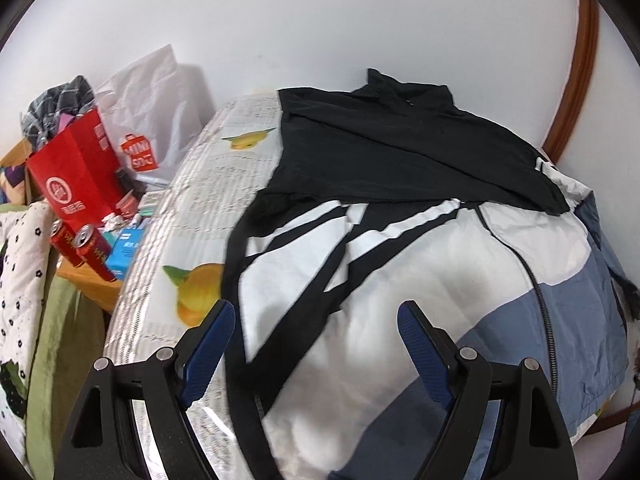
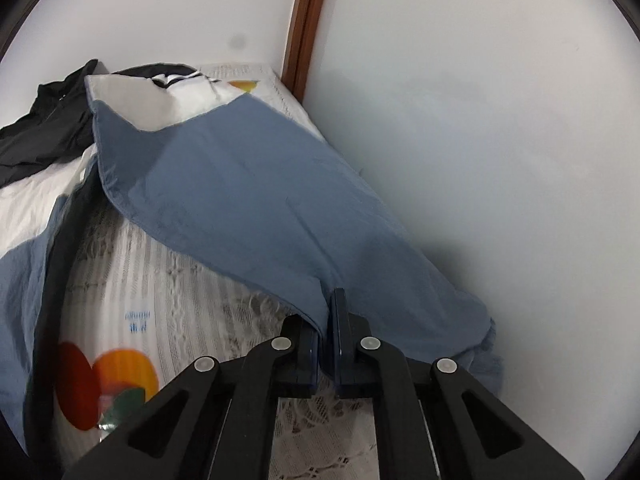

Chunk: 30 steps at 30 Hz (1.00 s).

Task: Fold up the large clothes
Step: 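Reach the right gripper to the blue sleeve cuff and close on it, then carry the blue sleeve across the jacket with the right gripper and release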

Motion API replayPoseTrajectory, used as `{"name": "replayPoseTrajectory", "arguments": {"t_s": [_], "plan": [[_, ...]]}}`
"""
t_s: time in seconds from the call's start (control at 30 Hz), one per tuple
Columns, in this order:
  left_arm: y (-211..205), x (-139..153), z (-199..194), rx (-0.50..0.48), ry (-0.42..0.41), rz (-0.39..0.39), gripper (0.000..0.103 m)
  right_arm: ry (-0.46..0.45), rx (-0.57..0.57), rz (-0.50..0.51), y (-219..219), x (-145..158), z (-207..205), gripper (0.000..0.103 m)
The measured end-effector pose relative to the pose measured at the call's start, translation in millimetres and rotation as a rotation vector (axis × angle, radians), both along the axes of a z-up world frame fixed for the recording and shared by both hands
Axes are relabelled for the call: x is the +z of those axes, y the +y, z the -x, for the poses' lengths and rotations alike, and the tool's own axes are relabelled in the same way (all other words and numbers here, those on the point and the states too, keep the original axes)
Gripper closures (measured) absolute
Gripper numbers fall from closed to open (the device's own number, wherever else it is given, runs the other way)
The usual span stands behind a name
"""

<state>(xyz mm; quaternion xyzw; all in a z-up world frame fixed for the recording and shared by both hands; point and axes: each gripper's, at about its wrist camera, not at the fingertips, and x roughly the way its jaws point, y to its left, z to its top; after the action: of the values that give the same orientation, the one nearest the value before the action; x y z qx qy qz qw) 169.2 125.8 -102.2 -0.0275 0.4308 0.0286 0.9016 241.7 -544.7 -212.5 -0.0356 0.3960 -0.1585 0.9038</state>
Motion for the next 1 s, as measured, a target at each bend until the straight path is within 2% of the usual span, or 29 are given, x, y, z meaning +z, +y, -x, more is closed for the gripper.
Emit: {"name": "replayPoseTrajectory", "arguments": {"t_s": [0.13,0.3,0.43,0.53,0.67,0.8,0.9,1.0], "plan": [[11,-4,4,0.016,0.001,-0.017,0.021,-0.102,-0.009,0.017,9,45,14,0.099],[29,-13,0,0.046,0.026,0.026,0.021,-0.213,0.020,0.009,36,107,5,0.099],[39,-16,-2,0.048,0.029,0.078,0.021,-0.280,0.105,-0.019,83,147,-16,0.099],[45,-17,-3,0.054,0.020,0.083,0.021,-0.314,0.185,-0.043,130,166,-39,0.099],[49,-26,-4,0.050,0.035,0.115,0.021,-0.350,0.307,-0.066,197,182,-68,0.099],[55,-36,-5,0.054,0.048,0.136,0.021,-0.365,0.435,-0.081,269,184,-91,0.099],[59,-38,-6,0.062,0.053,0.155,0.021,-0.352,0.549,-0.092,326,175,-103,0.099],[62,-39,-7,0.068,0.056,0.166,0.021,-0.317,0.616,-0.095,365,155,-113,0.099]]}}
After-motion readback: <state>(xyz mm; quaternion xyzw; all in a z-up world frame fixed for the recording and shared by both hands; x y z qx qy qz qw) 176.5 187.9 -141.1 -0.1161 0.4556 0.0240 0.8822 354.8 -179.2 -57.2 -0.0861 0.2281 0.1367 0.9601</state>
